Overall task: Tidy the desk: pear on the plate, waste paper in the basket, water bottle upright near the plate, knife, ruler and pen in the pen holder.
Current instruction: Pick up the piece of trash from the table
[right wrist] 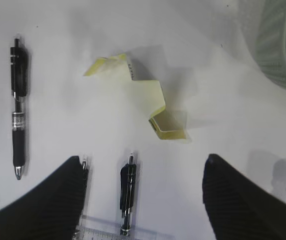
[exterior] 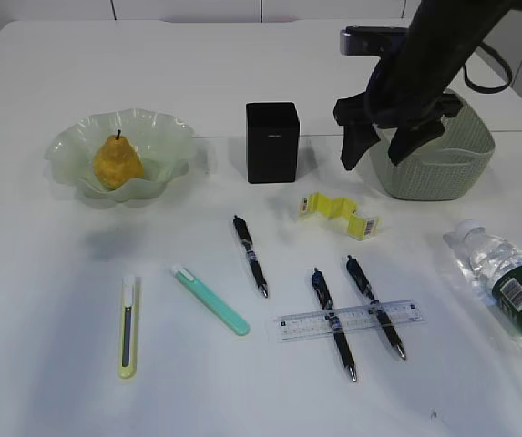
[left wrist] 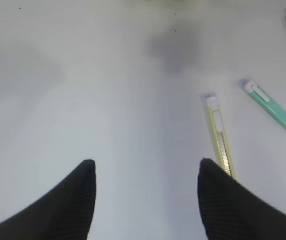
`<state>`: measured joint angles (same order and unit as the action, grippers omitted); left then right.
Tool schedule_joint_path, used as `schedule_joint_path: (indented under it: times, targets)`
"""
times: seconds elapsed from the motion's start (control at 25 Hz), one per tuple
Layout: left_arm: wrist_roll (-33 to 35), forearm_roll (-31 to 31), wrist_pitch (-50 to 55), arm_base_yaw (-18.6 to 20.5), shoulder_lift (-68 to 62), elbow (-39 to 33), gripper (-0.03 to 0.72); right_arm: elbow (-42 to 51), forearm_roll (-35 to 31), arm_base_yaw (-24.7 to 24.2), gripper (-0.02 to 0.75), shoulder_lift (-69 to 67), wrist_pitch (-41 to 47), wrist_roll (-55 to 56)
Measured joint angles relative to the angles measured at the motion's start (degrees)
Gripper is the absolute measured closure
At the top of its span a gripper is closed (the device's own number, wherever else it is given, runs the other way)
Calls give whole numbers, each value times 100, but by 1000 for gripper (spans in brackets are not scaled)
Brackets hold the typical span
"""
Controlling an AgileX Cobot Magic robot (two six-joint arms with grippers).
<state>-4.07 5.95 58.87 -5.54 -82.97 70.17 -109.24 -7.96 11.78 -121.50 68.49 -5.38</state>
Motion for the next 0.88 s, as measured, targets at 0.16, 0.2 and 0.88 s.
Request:
schedule_joint_path:
  times: [0.16,0.2,0.88]
  targets:
    - [12,0,14,0,0,0,234,-221,0,0,194,-349,0,0]
    - [12,0,14,0,0,0,234,-267,0,0,194,-435,0,0]
    - [22,0,22,0,0,0,258,-655,-18,0,195,-1192,-206,0]
